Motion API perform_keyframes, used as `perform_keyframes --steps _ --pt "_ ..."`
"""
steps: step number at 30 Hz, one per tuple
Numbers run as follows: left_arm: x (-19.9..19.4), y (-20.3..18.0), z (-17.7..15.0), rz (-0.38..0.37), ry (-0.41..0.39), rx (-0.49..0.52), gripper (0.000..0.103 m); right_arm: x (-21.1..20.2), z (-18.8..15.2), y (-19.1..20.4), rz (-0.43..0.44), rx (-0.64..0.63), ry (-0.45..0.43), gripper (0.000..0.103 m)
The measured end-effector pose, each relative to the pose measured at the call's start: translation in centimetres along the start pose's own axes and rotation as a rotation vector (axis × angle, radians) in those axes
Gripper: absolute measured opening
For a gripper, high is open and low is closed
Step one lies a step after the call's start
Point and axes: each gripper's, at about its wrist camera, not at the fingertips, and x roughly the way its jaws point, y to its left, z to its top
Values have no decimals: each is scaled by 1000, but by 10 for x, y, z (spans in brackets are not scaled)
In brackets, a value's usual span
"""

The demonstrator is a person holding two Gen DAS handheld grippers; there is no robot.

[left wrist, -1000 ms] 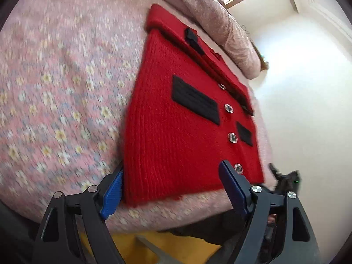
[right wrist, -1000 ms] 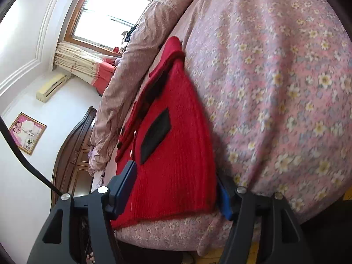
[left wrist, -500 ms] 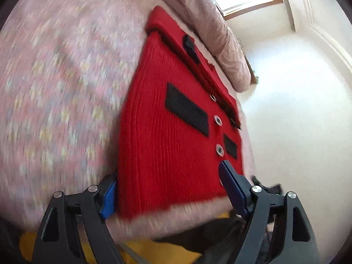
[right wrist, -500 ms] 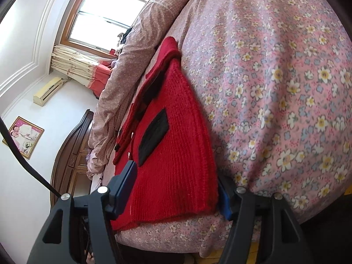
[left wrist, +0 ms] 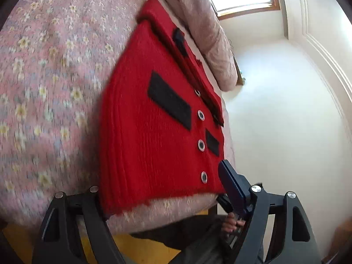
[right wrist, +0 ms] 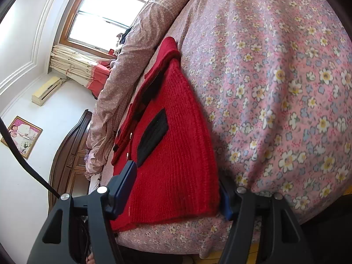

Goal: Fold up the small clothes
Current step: 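Grasp the cardigan hem with the left tool while the right tool grasps it too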

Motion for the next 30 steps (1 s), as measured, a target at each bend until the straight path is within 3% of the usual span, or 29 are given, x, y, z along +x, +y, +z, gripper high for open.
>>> perform_keyframes --steps 3,8,10,11,12,13,14,16,22,30 --pt "1 2 6 34 -26 -5 65 0 1 -1 -1 -1 1 69" --pt "-5 18 5 66 -39 -79 24 1 0 0 -1 1 0 69" --pt "-5 21 5 80 -41 -99 17 1 0 0 -3 4 0 66" --pt "-5 22 5 84 -43 -101 12 1 1 -2 -4 8 -1 59" --pt "-7 23 4 92 -45 -99 11 0 2 -4 -7 13 0 51" --pt "-8 23 4 98 -45 -93 8 2 2 -7 -6 27 8 31" --pt "-10 24 4 103 -46 -84 7 3 2 -11 -12 43 20 16" --pt "-10 21 3 112 -49 -58 6 7 1 -14 -58 54 42 10" --pt "8 9 9 136 -46 -56 6 9 0 -10 -86 34 41 10" --pt "-1 21 2 134 -45 -65 6 9 0 -15 -80 52 40 9"
